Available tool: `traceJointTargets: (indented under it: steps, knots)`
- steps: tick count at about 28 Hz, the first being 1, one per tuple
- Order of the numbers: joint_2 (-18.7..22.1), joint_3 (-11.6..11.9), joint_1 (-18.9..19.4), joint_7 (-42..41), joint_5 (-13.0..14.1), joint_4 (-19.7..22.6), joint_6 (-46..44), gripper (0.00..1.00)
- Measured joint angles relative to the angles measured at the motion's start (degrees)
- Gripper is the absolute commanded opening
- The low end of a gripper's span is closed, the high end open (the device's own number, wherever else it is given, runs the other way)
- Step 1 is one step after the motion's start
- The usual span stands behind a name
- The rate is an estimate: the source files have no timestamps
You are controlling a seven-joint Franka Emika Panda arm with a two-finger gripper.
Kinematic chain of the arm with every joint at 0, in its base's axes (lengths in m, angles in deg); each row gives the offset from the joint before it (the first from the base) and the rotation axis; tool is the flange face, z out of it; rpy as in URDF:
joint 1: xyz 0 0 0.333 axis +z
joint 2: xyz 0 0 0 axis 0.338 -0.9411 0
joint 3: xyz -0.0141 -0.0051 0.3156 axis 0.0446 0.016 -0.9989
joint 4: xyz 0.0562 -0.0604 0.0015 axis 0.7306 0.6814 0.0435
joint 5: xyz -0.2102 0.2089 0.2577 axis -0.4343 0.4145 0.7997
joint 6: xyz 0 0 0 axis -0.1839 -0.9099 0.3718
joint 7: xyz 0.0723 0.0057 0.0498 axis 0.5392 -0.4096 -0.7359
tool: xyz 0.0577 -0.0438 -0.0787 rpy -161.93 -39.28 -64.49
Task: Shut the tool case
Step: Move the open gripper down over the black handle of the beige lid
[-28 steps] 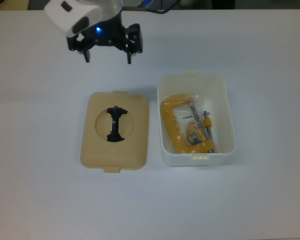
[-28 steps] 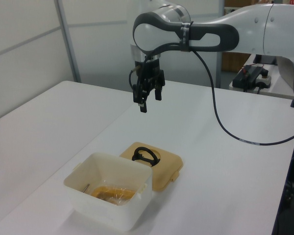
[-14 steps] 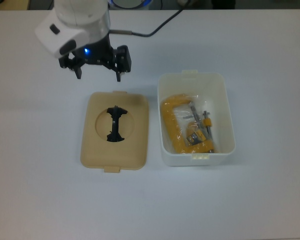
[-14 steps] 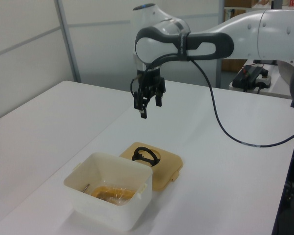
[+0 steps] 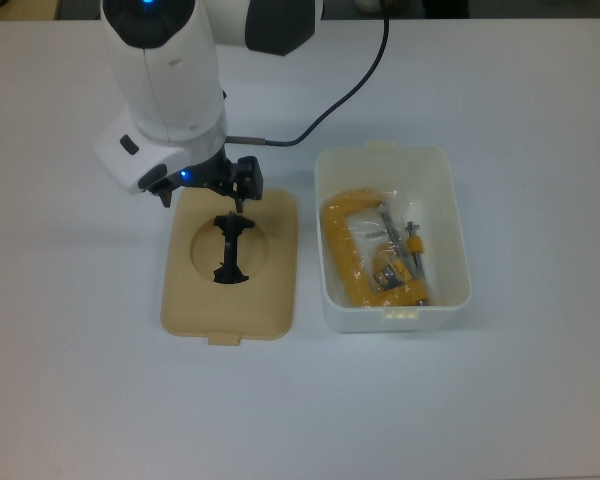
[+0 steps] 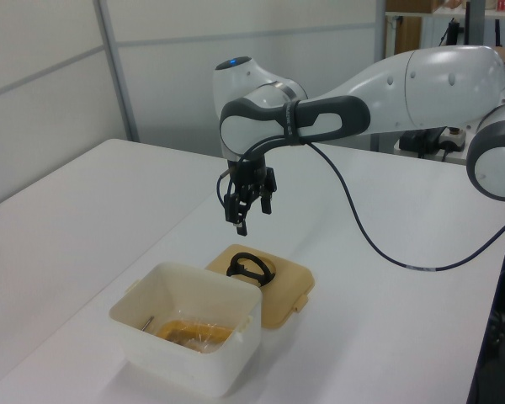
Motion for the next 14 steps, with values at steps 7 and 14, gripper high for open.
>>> traceJointTargets:
  steps: [7,14]
  knots:
    - [-0.39,-0.09,0.32,0.00,0.00,2.32,4.33,1.00]
    - [-1.12,-0.26,0.79,0.00,-0.23,4.58,6.97,1.00]
